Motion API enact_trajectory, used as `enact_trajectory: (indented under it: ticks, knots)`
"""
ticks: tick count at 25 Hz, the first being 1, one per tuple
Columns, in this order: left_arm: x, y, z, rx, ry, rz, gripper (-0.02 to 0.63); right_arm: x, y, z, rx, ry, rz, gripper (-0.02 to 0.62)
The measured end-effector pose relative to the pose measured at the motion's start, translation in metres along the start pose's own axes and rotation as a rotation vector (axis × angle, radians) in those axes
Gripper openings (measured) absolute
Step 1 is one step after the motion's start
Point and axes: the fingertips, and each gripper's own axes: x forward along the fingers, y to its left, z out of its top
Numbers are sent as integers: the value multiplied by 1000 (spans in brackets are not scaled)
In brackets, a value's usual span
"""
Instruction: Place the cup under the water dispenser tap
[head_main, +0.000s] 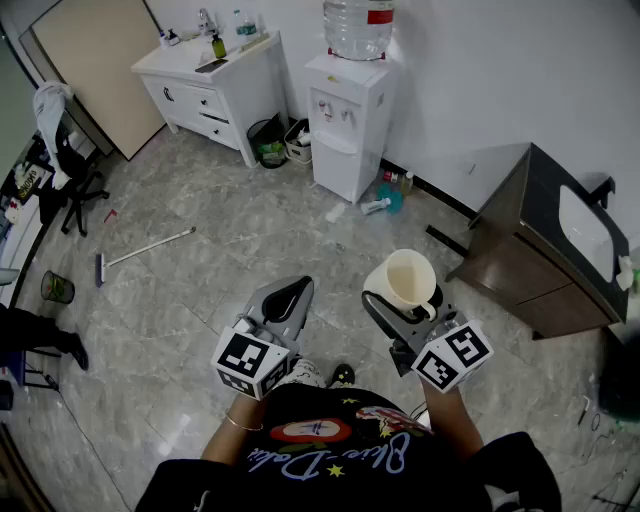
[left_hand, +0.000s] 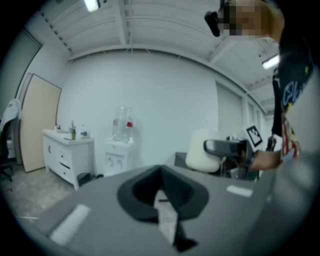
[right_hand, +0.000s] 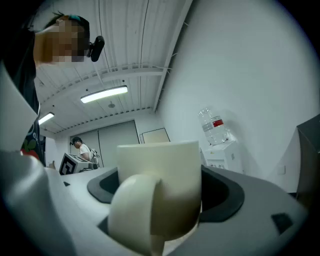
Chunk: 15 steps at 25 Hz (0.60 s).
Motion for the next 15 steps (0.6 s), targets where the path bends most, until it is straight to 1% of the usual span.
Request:
enact_trajectory:
  ticks: [4, 8, 11, 13, 15]
  knots:
    - [8, 22, -6, -13, 11, 42, -12, 15, -14, -4, 24, 9, 1, 419]
    - [20, 55, -2, -24, -9, 56, -12, 47, -25, -8, 29, 34, 4, 419]
    - [29, 98, -5, -44, -21, 69, -12, 91, -31, -7, 17, 34, 13, 419]
    - [39, 137, -5, -55, -32, 82, -12, 130, -37, -5, 5, 25, 20, 419]
    - [48, 181, 2, -48, -49, 94, -12, 175, -43, -4, -6, 18, 27, 419]
